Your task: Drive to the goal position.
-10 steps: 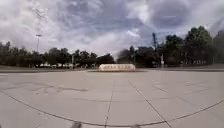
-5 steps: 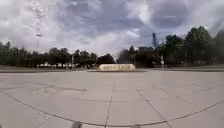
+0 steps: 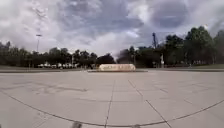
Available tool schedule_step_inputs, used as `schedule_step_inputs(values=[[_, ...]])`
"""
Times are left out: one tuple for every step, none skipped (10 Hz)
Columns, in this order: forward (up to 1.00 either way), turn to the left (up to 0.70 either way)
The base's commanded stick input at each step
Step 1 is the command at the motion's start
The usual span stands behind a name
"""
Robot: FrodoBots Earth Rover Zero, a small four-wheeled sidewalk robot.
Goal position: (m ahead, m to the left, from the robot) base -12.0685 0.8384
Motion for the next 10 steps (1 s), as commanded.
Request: schedule_step_inputs(values=[[0.06,0.0],[0.06,0.0],[0.06,0.0],[0.06,0.0],[0.06,0.0],[0.06,0.0],[0.06,0.0],[0.06,0.0],[0.06,0.0],[0.06,0.0]])
